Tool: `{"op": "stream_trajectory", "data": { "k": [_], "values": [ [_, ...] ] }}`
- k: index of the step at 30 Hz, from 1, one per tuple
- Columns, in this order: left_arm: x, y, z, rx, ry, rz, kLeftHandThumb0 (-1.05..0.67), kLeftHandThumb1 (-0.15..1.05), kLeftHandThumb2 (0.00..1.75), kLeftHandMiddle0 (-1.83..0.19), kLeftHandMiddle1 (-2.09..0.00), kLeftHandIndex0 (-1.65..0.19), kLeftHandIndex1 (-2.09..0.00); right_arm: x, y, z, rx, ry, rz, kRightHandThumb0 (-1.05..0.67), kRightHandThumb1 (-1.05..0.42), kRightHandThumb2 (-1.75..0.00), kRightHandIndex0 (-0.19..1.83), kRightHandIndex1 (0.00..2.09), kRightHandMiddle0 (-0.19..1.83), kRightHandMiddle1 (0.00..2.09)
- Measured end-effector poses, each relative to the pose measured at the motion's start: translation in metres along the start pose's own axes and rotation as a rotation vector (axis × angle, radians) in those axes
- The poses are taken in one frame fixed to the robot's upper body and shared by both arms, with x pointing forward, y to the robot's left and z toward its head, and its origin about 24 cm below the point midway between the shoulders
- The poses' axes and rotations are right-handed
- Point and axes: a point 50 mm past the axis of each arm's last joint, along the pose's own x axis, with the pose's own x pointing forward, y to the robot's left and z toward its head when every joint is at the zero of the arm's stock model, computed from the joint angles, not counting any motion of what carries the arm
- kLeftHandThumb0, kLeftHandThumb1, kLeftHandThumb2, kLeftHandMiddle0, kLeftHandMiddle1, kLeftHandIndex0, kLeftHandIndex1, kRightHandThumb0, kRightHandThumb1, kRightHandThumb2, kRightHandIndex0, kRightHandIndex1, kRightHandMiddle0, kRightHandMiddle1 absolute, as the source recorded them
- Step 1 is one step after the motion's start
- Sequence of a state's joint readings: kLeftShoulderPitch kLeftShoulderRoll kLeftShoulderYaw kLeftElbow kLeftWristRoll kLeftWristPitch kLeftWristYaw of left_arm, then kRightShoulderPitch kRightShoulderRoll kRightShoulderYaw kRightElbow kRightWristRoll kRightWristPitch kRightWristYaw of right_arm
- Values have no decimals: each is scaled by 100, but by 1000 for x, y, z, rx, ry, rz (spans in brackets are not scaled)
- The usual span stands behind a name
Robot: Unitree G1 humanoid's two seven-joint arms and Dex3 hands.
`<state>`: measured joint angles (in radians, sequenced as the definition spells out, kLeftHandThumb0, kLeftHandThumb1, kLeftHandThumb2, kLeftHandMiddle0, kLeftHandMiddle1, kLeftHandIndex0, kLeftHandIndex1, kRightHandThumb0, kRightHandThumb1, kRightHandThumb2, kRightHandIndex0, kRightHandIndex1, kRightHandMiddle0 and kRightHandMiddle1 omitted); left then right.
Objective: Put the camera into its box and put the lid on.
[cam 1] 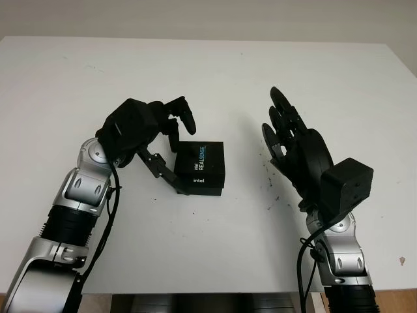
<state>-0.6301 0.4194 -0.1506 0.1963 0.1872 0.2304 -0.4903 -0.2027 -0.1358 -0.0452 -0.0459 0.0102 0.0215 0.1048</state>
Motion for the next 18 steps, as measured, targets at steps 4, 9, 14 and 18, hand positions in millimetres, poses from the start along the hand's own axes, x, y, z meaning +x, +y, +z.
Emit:
{"op": "stream_trajectory", "data": {
  "k": [4, 9, 14, 18],
  "values": [
    [-7, 1, 4, 200, 39, -114, -66, 105, 39, 1, -20, 10, -31, 0, 1, 0, -4, 1, 0, -67, -105, -43, 3, 5, 6, 11],
    [-15, 3, 5, 277, 62, -228, -68, 105, 37, 10, -3, 15, -8, 0, 1, 0, 3, 1, 1, -67, -105, -42, 3, 5, 6, 10],
    [-27, 8, 10, 311, 66, -295, -70, 105, 30, 19, 0, 19, -3, 0, 1, -1, 4, 1, 4, -67, -105, -41, 3, 5, 6, 10],
    [-37, 9, 10, 315, 72, -308, -71, 105, 27, 19, 0, 19, 0, 0, 1, -1, 7, 1, 6, -67, -105, -41, 3, 5, 6, 10]
  ]
}}
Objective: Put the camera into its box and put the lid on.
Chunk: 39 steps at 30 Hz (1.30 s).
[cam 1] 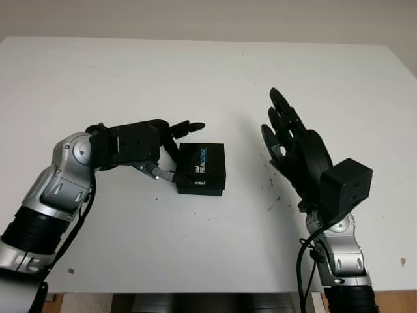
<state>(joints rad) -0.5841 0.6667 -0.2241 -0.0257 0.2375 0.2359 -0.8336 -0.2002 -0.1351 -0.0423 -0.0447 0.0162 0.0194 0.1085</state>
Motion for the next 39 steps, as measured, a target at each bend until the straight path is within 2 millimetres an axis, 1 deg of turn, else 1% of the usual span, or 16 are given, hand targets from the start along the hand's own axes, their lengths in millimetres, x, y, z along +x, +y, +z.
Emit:
{"op": "stream_trajectory", "data": {
  "k": [5, 10, 12, 14, 16, 20, 23, 26, 29, 31, 35, 37, 39],
  "values": [
    [-8, -3, -1, 5, 2, -8, -73, 105, 29, 19, 0, 19, 0, 0, 0, 0, 0, -1, 2, -67, -105, -41, 3, 5, 6, 9],
    [-17, -5, -5, -58, -26, 12, -74, 105, 32, 19, 0, 19, 0, 0, 1, 0, 4, -1, 8, -67, -105, -41, 2, 5, 6, 9],
    [-24, -4, -6, -98, -36, 42, -73, 105, 36, 19, 0, 19, 0, 0, 1, 0, 8, 0, 9, -67, -105, -42, 1, 4, 5, 9],
    [-31, -3, -10, -168, -69, 134, -68, 105, 40, 19, -1, 18, -1, 0, 1, 0, 11, 2, 9, -66, -105, -42, 1, 4, 5, 8],
    [-35, -2, -11, -271, -142, 286, -62, 105, 43, 19, -2, 19, -2, 0, 1, 0, 11, 2, 11, -67, -105, -42, 0, 4, 5, 8],
    [-33, -11, -7, -490, -327, 557, -54, 105, 46, 19, 0, 19, 0, 1, 2, 0, 11, 0, 14, -67, -105, -42, 1, 5, 5, 8],
    [-29, -15, 1, -645, -475, 740, -60, 105, 51, 19, 0, 19, 0, 1, 2, 0, 13, 0, 16, -67, -105, -42, 1, 5, 5, 8],
    [-24, -16, 4, -734, -542, 843, -63, 105, 51, 19, 0, 19, 0, 1, 2, 0, 14, 0, 14, -67, -105, -42, 1, 5, 6, 9],
    [-14, -12, 6, -766, -568, 873, -66, 105, 47, 19, 0, 19, 0, 1, 2, 0, 9, 0, 11, -67, -105, -41, 2, 5, 6, 9],
    [-9, -8, 10, -787, -602, 871, -67, 105, 44, 19, 0, 19, 0, 1, 1, 0, 11, 0, 11, -66, -105, -41, 1, 5, 5, 8],
    [0, -5, 19, -887, -686, 839, -64, 105, 54, 19, 0, 19, 0, 1, 1, 0, 11, -1, 12, -67, -105, -41, 1, 5, 5, 8],
    [6, -5, 22, -1038, -741, 794, -65, 105, 52, 19, 0, 19, 0, 1, 1, -1, 10, 0, 10, -68, -105, -42, 1, 5, 6, 8],
    [12, -6, 25, -1188, -775, 725, -66, 105, 55, 19, 0, 19, 0, 1, 2, -1, 9, 0, 11, -67, -105, -42, 1, 5, 6, 8]
  ]
}}
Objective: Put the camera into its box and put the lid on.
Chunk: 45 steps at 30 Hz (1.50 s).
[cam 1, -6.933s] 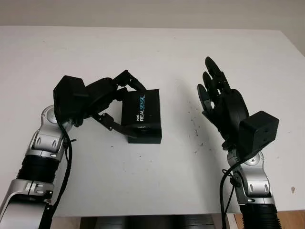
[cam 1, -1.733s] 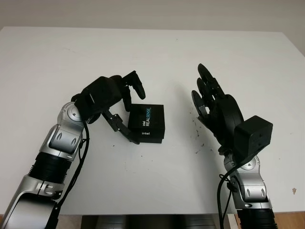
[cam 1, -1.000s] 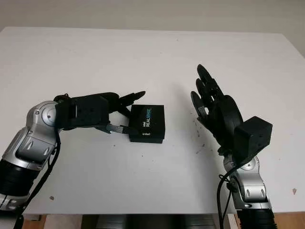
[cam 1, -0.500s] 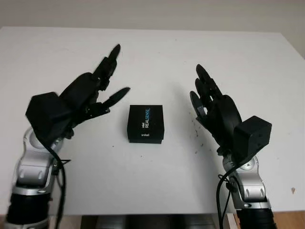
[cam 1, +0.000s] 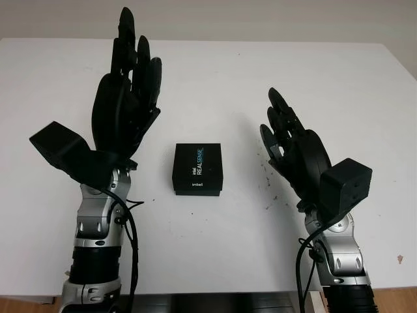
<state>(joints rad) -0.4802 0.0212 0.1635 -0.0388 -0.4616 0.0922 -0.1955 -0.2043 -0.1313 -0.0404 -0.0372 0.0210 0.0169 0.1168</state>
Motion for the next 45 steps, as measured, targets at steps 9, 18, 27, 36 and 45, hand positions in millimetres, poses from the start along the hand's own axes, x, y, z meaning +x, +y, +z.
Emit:
{"op": "stream_trajectory", "data": {
  "k": [9, 18, 27, 36, 45],
  "values": [
    [12, -28, 5, -100, 163, -102, -67, 105, 69, 19, 0, 19, 0, 0, 1, -1, 4, 3, 0, -67, -105, -42, 0, 5, 5, 7],
    [7, -44, -6, -71, 282, -139, -68, 105, 72, 19, 0, 19, 0, 1, 7, -3, 18, 6, 4, -66, -105, -43, 1, 5, 5, 7],
    [-9, -43, -34, -113, 313, -100, -73, 105, 61, 19, 0, 19, 0, -1, 9, -6, 6, 21, 0, -67, -105, -43, 1, 5, 5, 7],
    [-30, -28, -73, 91, 270, -41, -77, 105, 63, 19, 0, 19, 0, -2, 8, -8, 38, 31, -2, -69, -105, -42, 0, 5, 5, 6],
    [-40, -29, -85, 135, 254, -19, -77, 105, 63, 19, 0, 19, 0, -3, 8, -9, 39, 41, -1, -67, -105, -42, -1, 5, 5, 6]
  ]
}}
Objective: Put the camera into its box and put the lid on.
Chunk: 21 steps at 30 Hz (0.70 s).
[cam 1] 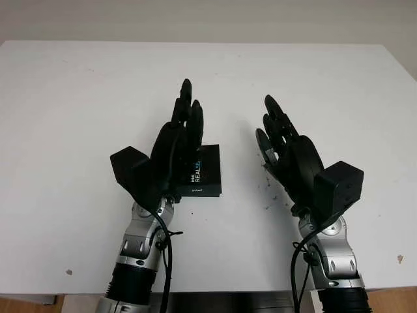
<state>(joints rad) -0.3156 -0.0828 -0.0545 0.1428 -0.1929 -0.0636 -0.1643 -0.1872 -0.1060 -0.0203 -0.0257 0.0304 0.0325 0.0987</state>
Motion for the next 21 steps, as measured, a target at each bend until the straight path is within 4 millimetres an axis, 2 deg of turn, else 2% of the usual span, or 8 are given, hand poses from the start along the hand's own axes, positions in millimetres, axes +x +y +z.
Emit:
{"op": "stream_trajectory", "data": {
  "k": [8, 16, 21],
  "values": [
    [-8, -1, -8, 30, 37, -14, -77, 105, 65, 19, 0, 19, 0, 0, 0, 0, 1, 4, -1, -68, -105, -41, -1, 5, 5, 6],
    [-12, -5, -10, 58, 86, -40, -75, 105, 66, 19, 0, 19, 0, 0, 1, 0, -11, -4, 3, -67, -105, -43, 0, 5, 5, 6],
    [-11, -1, -8, 66, 106, -63, -77, 105, 66, 19, 0, 19, 0, 0, 1, 1, -14, -6, 4, -68, -105, -42, 0, 5, 5, 6]
  ]
}}
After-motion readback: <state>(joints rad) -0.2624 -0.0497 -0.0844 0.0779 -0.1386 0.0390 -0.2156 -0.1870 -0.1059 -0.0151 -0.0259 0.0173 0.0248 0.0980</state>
